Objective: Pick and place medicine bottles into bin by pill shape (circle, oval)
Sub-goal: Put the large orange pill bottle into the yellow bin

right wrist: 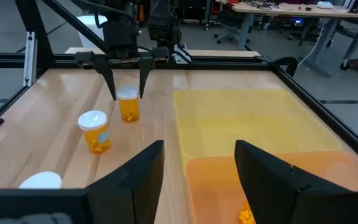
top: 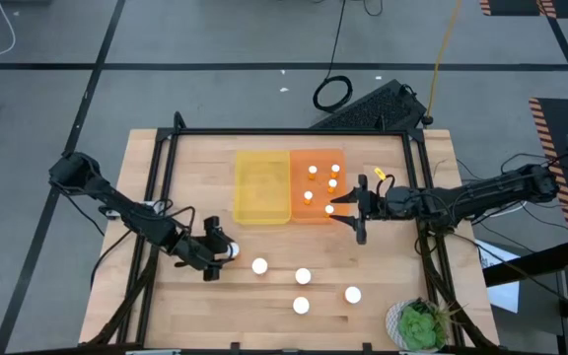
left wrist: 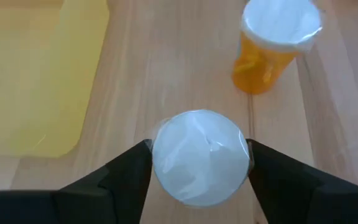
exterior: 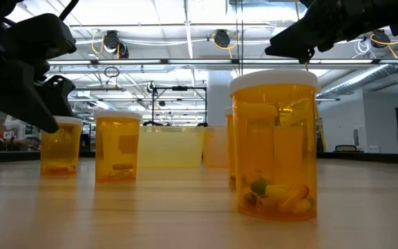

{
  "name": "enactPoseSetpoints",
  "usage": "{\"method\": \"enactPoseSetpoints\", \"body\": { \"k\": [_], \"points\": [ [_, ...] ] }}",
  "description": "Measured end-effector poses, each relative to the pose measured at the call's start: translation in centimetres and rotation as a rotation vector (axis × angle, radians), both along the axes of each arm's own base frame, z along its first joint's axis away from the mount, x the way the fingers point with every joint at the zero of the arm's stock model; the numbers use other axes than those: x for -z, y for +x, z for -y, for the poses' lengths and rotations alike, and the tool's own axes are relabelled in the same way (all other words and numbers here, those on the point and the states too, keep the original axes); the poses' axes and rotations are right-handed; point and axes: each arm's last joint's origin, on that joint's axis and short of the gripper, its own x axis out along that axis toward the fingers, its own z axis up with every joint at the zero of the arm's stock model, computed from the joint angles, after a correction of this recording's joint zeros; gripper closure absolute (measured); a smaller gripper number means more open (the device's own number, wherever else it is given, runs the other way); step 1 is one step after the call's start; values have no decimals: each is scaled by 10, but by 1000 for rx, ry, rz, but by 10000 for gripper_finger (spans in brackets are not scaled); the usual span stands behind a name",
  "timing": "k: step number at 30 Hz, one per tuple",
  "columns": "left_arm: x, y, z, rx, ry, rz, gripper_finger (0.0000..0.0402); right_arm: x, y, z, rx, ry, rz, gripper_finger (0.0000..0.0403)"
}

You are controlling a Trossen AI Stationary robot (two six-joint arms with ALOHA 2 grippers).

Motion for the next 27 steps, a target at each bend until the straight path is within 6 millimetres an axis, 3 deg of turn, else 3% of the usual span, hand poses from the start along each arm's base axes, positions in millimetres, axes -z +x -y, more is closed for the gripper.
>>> {"method": "enactPoseSetpoints", "body": {
  "k": [15,27],
  "points": [
    [-1,1,0,24,20,12,189,0,0,0,0,-2,-1,211],
    [-18,17,-5,45,54,62,177,0,0,0,-2,-9,-1,211]
  ]
}}
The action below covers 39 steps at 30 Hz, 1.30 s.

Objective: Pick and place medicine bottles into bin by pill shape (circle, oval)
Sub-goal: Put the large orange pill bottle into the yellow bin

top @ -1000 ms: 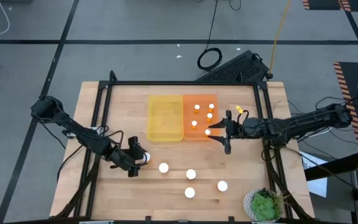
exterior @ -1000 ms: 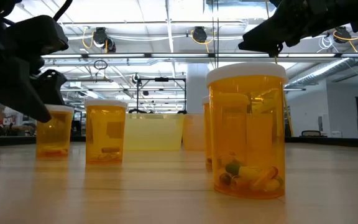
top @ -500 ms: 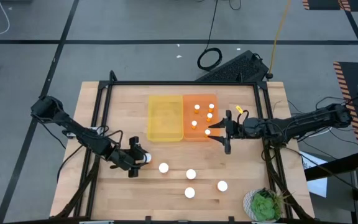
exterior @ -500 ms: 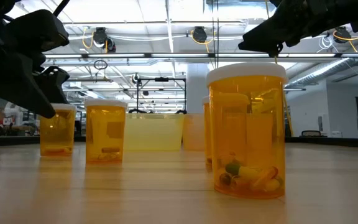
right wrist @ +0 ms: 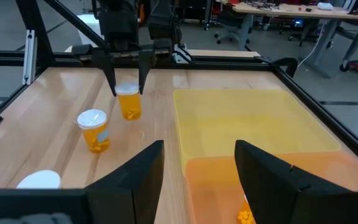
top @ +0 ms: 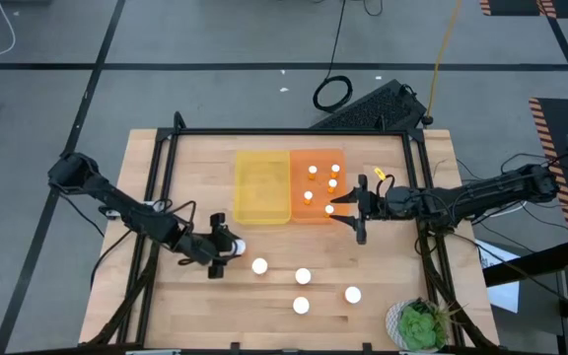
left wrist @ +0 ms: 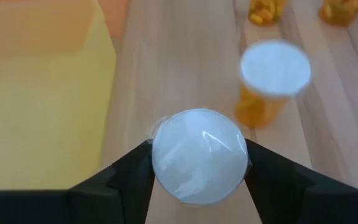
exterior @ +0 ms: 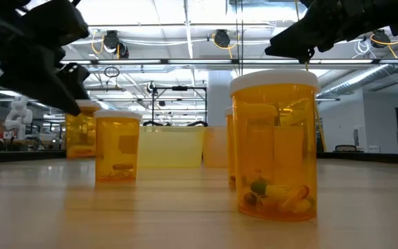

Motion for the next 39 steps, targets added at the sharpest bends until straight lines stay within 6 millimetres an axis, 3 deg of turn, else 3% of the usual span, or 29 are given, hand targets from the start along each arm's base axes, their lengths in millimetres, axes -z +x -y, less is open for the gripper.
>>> {"method": "enactPoseSetpoints", "body": {
  "k": [14,26,32,39],
  "points": [
    [-57,44,-41,-10,100,120,173,11,-3,0,8,24,-35,211],
    [-105,63,-116,-94,247,183,172,37,-13,1,29,111,11,211],
    [-107,58,-163,-161,209,190,171,50,-20,2,31,139,49,211],
    [-88,56,-204,-243,144,124,170,51,-21,2,29,133,58,211]
  ]
}}
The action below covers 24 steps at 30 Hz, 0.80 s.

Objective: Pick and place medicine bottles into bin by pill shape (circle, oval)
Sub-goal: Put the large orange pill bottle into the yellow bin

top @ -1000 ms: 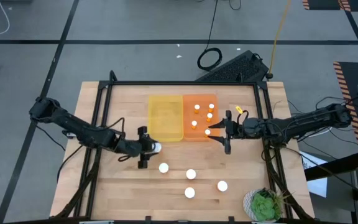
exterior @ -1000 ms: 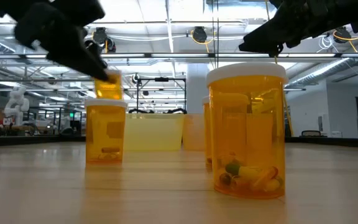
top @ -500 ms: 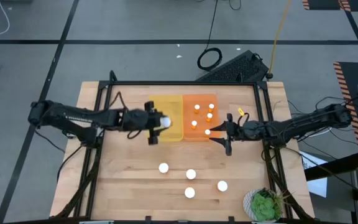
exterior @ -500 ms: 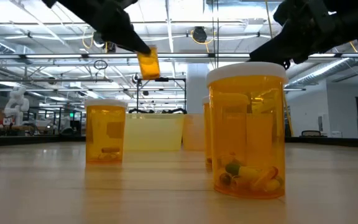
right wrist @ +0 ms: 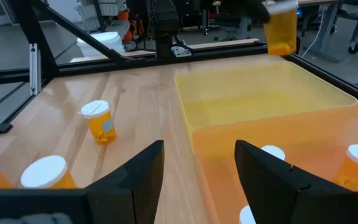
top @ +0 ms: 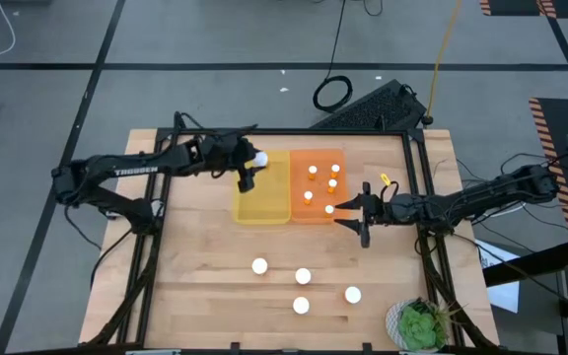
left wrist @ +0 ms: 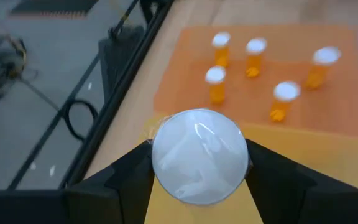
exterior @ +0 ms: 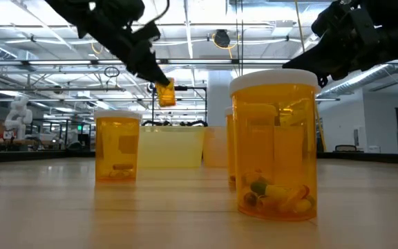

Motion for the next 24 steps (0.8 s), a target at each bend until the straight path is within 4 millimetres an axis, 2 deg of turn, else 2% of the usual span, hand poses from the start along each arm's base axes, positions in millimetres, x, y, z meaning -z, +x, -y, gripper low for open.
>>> {"method": "enactPoseSetpoints", "body": {
  "k": [8,17,24],
  "points": [
    [30,6,-24,-106,-96,-78,170,0,0,0,-6,-30,-2,211],
    [53,2,-31,-234,-126,-169,169,-1,0,0,-7,-33,4,211],
    [67,-4,-36,-307,-165,-156,169,-1,0,0,-7,-32,10,211]
  ]
}}
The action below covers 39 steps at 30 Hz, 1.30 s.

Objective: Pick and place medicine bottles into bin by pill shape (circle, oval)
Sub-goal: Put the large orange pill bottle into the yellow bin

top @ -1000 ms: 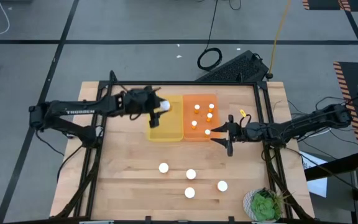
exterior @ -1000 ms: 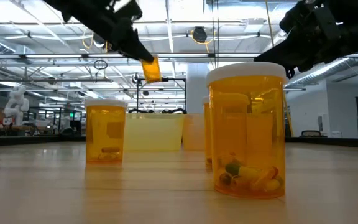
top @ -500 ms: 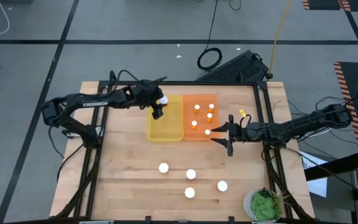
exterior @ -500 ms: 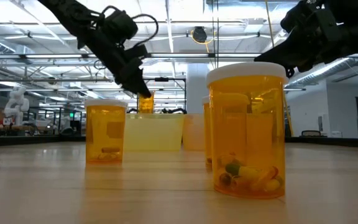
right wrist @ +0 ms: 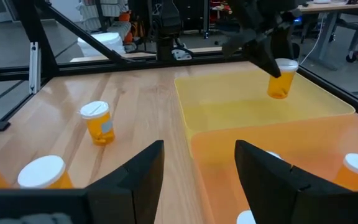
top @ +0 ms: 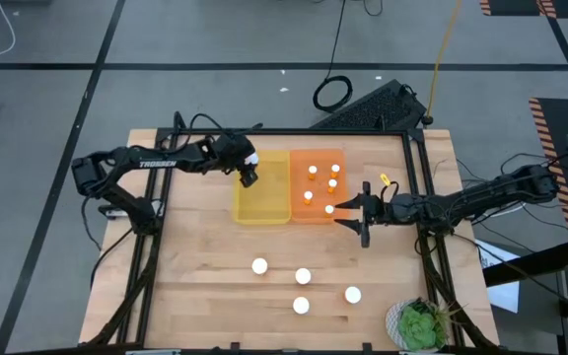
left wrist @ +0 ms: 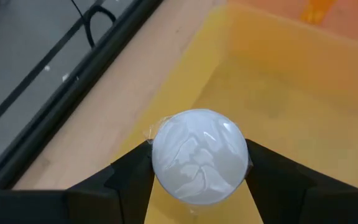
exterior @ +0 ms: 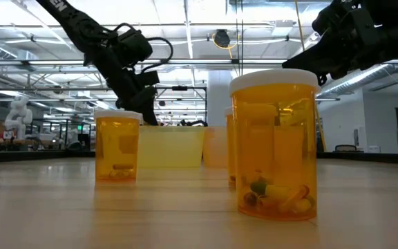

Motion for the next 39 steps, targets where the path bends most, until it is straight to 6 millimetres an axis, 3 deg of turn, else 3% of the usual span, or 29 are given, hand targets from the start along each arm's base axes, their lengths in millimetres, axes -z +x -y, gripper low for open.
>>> {"method": "enactPoseSetpoints", "body": {
  "k": [17,27,39],
  "points": [
    [21,-10,3,-10,5,3,169,-1,0,0,-1,-6,9,211],
    [23,-11,4,-10,15,23,168,-1,0,0,-4,-17,8,211],
    [22,-11,4,-13,13,28,99,-1,0,0,-5,-24,7,211]
  ]
}}
